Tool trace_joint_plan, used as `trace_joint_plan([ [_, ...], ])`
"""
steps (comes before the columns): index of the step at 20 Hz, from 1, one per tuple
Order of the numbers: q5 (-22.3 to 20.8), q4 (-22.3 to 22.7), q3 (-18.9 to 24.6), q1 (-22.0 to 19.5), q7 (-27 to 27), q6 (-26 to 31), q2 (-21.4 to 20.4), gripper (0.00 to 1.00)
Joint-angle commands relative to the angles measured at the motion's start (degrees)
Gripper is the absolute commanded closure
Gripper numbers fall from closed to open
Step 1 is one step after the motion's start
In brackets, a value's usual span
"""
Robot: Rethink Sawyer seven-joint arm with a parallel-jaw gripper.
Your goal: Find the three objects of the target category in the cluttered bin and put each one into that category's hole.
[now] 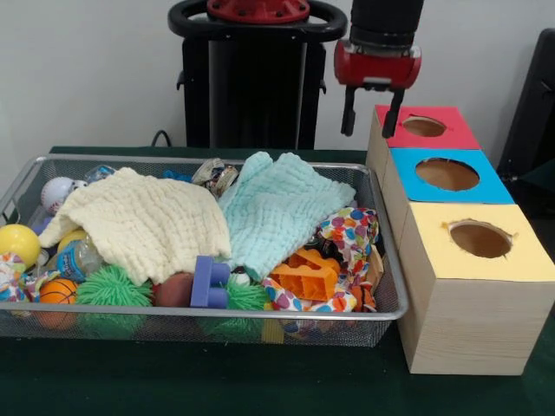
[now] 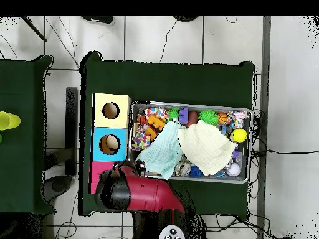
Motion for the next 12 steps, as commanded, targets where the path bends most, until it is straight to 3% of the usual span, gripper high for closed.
trace_joint_plan([
  [1, 4.6, -3.7, -1.0, 0.8, 17.8, -11.5, 9.8, 0.00],
  [8, 7.9, -3.4, 0.7, -0.6, 17.6, -18.4, 14.7, 0.00],
  [12, 7.5, -4.2, 4.0, -3.6, 17.6, -20.9, 18.6, 0.00],
])
